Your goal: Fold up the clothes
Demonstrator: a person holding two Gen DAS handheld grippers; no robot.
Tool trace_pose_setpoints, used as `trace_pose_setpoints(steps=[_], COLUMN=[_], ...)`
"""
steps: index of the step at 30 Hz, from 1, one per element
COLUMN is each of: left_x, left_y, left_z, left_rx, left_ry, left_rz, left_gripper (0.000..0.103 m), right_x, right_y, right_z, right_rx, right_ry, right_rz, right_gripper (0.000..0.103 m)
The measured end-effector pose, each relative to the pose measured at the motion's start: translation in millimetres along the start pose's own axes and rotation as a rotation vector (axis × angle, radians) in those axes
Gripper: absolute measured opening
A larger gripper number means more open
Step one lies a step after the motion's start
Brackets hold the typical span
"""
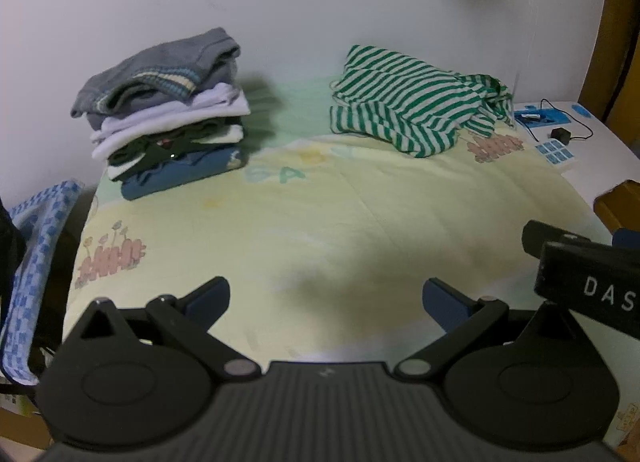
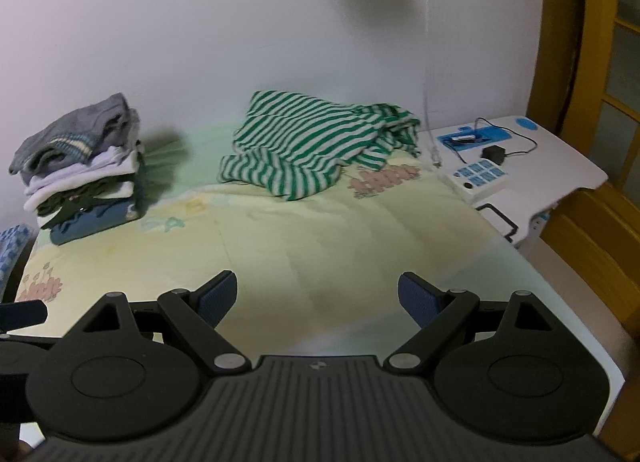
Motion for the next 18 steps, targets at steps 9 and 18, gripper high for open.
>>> trace_pose_setpoints(steps=[9, 18], left_x=[-16, -22], left_y=[-3, -7], left_z=[3, 5], left_rx=[-0.005, -0.002], left_ry=[0.004, 0.007], left_rz=[-0.033, -0.047], left_gripper=[0.103, 0.103], right_x=[-14, -14], right_y=[1, 0], right_z=[4, 7], right_rx=[0.007, 0.006], right_ry=[-0.024, -0.017], right_rz=[-0.022, -0.056], right_gripper=[0.090, 0.090])
Point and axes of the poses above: each gripper's, at about its wrist camera, not at the fingertips, and y roughly against the way its jaws point, x to its left, z to its top, the point moved 7 cm from there along -y, roughly the way its jaws point, and after that the axes turned 9 degrees about -y, right-handed, at the moved point
